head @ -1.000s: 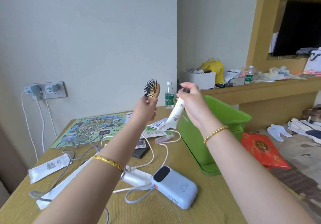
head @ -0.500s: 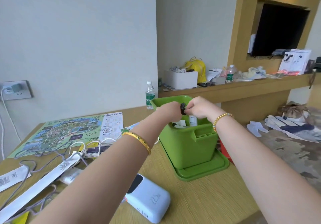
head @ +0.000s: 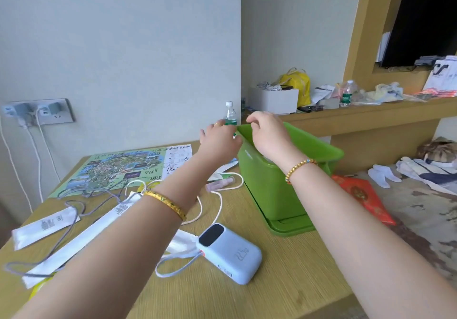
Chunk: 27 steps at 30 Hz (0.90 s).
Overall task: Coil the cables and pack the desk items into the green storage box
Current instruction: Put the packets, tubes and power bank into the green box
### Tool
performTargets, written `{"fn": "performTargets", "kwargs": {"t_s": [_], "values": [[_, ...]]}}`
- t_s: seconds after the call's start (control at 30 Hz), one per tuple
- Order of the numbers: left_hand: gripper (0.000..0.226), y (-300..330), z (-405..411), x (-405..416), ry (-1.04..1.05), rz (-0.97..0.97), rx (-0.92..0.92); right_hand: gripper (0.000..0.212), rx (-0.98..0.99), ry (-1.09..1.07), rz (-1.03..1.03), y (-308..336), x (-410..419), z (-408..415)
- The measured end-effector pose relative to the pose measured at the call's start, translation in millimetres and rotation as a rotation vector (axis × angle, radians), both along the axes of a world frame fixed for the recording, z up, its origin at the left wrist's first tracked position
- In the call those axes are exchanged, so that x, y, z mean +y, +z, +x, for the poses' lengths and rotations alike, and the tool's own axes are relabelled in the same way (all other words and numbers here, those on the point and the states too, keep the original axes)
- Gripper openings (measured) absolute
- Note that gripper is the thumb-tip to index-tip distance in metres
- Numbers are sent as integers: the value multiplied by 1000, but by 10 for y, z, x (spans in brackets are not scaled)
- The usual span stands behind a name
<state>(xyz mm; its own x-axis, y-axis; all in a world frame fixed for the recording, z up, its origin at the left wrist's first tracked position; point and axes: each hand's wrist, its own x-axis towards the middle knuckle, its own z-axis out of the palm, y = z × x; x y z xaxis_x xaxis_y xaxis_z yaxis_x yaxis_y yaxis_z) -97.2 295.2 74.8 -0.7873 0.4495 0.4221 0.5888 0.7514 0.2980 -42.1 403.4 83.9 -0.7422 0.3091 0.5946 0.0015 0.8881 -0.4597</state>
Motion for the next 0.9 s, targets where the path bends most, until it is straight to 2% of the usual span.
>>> {"fn": "performTargets", "kwargs": {"t_s": [0.1,0.27,0.4,0.5,0.63,0.73,0.83,0.9], "values": [[38,-112,-72,-501,24,8,-25,28,2,141,19,-139,-492,-119],[38,-361,-27,-1267,85,0,-175,28,-225,273,16,-541,-1107,-195],[38,-628,62,-1694,86,-227,-290,26,-456,337,20,-845,-1434,-207],[42,-854,106,-1871,70,-309,-336,28,-613,356,45,-1037,-1598,-209],[43,-1090,104,-1966,67,-257,-353,14,-779,438,90,-1238,-1690,-194],[40,-1207,55,-2020,83,-200,-307,26,-863,448,161,-1315,-1683,-163],[38,-1271,-20,-2072,145,-123,-244,22,-830,411,172,-1379,-1633,-180],[39,-1302,-60,-2108,170,-118,-227,28,-770,355,180,-1397,-1591,-195]]}}
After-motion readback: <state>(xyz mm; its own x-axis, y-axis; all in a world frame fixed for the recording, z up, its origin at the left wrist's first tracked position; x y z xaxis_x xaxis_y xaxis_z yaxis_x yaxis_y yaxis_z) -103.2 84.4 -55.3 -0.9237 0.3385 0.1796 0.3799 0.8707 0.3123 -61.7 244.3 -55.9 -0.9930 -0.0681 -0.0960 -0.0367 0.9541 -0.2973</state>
